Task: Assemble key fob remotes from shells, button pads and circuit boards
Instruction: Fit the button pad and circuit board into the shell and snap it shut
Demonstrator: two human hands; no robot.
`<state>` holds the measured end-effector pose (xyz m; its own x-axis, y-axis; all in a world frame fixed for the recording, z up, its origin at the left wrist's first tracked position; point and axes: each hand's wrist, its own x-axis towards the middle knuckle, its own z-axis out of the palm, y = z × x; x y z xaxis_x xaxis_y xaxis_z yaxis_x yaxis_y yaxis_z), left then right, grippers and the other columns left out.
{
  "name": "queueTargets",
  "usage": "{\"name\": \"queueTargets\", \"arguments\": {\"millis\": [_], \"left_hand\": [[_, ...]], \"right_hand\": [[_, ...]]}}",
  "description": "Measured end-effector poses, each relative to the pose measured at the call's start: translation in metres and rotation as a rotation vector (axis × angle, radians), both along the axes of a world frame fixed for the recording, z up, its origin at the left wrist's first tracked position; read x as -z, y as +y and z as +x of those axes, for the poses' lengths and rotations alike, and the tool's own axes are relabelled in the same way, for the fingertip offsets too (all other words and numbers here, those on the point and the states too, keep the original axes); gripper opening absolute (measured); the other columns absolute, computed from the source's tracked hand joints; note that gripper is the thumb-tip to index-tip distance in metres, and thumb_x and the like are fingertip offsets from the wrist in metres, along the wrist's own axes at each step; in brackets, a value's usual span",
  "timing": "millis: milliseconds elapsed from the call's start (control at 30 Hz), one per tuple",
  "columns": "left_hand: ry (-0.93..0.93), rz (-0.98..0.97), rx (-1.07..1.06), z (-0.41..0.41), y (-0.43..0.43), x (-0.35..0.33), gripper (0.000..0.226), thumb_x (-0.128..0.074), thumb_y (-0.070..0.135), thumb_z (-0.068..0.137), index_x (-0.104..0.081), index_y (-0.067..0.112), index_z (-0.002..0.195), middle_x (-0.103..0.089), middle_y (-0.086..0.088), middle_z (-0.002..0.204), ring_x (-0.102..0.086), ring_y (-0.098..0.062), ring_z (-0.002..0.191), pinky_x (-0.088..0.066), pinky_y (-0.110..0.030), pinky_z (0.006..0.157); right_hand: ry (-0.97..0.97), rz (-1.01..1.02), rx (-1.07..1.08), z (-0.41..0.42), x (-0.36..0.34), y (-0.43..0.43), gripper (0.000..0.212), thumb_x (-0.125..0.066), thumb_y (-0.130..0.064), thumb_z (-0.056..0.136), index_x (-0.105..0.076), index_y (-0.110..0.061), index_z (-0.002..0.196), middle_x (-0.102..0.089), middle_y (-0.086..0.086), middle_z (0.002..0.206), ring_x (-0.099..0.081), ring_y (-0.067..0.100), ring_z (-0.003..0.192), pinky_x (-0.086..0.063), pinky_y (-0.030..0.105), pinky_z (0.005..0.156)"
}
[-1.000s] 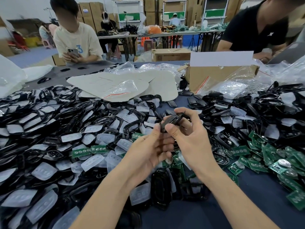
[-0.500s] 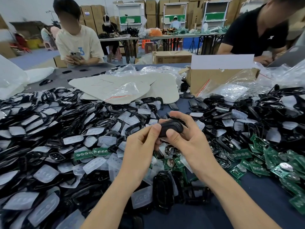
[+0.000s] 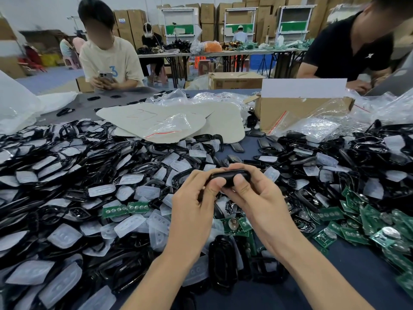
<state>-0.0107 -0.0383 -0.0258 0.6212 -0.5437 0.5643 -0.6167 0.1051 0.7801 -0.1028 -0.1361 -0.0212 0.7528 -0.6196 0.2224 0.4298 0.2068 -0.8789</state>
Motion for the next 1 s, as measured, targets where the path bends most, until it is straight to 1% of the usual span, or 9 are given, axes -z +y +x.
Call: {"name": "queueTargets", "arguments": {"millis": [133,267,400,500,567,667,800,900,1000], "left_hand": [[-0.111,-0.008,-0.053,0.002,0.0,0.004,0.026,-0.052,0.031,0.101,-0.071,0.022,0.115,-0.065,0.013,0.102,-0.062,-0.002,0.097,-0.042,-0.007,0.08],[-0.191,0.041,-0.058,0.005,-0.001,0.009,0.029,-0.051,0.031,0.101,-0.069,0.016,0.117,-0.063,0.008,0.106,-0.061,-0.007,0.101,-0.047,-0.016,0.085],[-0.227,0.098,-0.05,0.006,-0.002,0.013,0.036,-0.044,0.036,0.103,-0.062,0.019,0.129,-0.058,0.009,0.109,-0.058,-0.006,0.1,-0.047,-0.018,0.086],[-0.244,0.13,-0.067,0.007,-0.001,0.016,0.043,-0.036,0.038,0.105,-0.053,0.022,0.14,-0.053,0.01,0.113,-0.057,-0.008,0.094,-0.048,-0.022,0.077],[-0.235,0.14,-0.066,0.007,-0.002,0.016,0.043,-0.032,0.04,0.106,-0.049,0.027,0.143,-0.05,0.011,0.114,-0.057,-0.01,0.09,-0.048,-0.025,0.072],[-0.232,0.114,-0.044,0.008,0.0,0.015,0.038,-0.034,0.041,0.106,-0.05,0.032,0.139,-0.049,0.015,0.112,-0.057,-0.01,0.092,-0.048,-0.022,0.073],[-0.229,0.077,-0.02,0.007,0.001,0.014,0.023,-0.038,0.039,0.107,-0.053,0.039,0.124,-0.058,0.021,0.113,-0.059,-0.007,0.108,-0.045,-0.013,0.085],[-0.127,0.058,-0.062,0.008,-0.002,0.016,0.019,-0.04,0.039,0.106,-0.053,0.039,0.119,-0.062,0.019,0.107,-0.06,-0.006,0.101,-0.043,-0.012,0.081],[-0.175,0.045,-0.079,0.008,-0.003,0.018,0.018,-0.041,0.033,0.107,-0.054,0.031,0.12,-0.061,0.013,0.106,-0.06,-0.005,0.098,-0.044,-0.012,0.081]], "right_hand": [[-0.093,0.348,-0.139,0.001,-0.003,0.004,0.026,-0.058,-0.022,0.094,-0.077,-0.011,0.108,-0.07,0.02,0.122,-0.069,0.026,0.115,-0.057,0.027,0.088],[-0.071,0.53,-0.141,0.002,-0.002,0.004,0.036,-0.059,-0.019,0.094,-0.066,-0.005,0.126,-0.069,0.023,0.124,-0.07,0.026,0.113,-0.059,0.027,0.082],[0.008,0.553,-0.126,0.002,-0.003,0.002,0.03,-0.052,-0.013,0.103,-0.066,-0.002,0.127,-0.071,0.022,0.12,-0.072,0.027,0.108,-0.06,0.027,0.078],[0.023,0.563,-0.133,0.002,-0.004,0.002,0.03,-0.051,-0.012,0.103,-0.064,-0.001,0.127,-0.071,0.022,0.12,-0.071,0.027,0.11,-0.06,0.028,0.081],[0.027,0.574,-0.141,0.001,-0.004,0.002,0.03,-0.052,-0.011,0.102,-0.064,0.001,0.127,-0.07,0.023,0.121,-0.071,0.029,0.111,-0.06,0.029,0.083],[0.023,0.595,-0.191,-0.001,-0.005,0.001,0.032,-0.053,-0.011,0.101,-0.063,0.003,0.128,-0.068,0.025,0.124,-0.07,0.03,0.113,-0.06,0.031,0.088],[0.011,0.578,-0.206,-0.001,-0.005,-0.001,0.033,-0.056,-0.011,0.098,-0.064,0.002,0.127,-0.069,0.022,0.123,-0.071,0.027,0.111,-0.06,0.029,0.085],[0.001,0.514,-0.067,0.004,-0.001,0.002,0.037,-0.064,-0.013,0.086,-0.067,-0.006,0.123,-0.073,0.017,0.118,-0.072,0.025,0.109,-0.06,0.029,0.086],[-0.003,0.594,-0.018,0.008,0.003,0.006,0.038,-0.069,-0.015,0.081,-0.067,-0.001,0.117,-0.074,0.02,0.113,-0.074,0.025,0.102,-0.061,0.028,0.084]]}}
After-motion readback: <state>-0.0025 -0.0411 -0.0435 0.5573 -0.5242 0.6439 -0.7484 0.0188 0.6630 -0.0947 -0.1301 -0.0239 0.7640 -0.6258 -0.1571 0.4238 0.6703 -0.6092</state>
